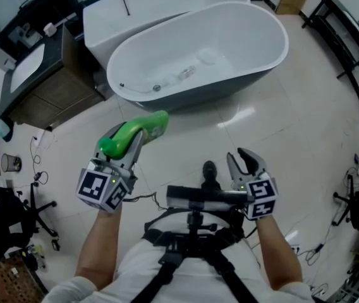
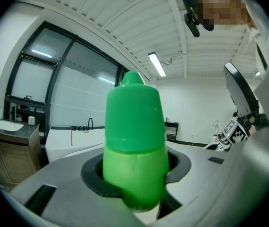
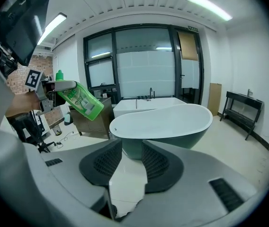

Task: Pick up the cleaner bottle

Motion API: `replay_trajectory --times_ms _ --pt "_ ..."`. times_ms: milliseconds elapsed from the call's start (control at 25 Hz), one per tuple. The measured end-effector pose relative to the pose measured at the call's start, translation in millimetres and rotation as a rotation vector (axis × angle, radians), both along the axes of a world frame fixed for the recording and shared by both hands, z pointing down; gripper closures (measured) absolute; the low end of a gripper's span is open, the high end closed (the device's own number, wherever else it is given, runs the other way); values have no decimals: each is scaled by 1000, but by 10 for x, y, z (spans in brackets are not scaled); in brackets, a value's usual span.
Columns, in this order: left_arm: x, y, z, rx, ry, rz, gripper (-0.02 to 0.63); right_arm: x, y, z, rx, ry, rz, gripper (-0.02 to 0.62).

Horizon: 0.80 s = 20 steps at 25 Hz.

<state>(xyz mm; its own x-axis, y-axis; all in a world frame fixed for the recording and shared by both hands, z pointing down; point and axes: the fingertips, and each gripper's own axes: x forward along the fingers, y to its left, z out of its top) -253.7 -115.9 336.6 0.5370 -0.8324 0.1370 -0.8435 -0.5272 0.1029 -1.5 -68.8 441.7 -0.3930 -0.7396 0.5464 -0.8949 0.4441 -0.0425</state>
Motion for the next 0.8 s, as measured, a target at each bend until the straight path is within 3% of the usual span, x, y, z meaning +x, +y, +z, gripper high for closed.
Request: replay_trajectory --times_ms 240,800 --pt "-117 177 -33 8 14 -3 428 -82 92 -97 12 -6 4 454" --pt "22 441 -153 30 -4 -15 427 17 86 -223 23 -39 -15 454"
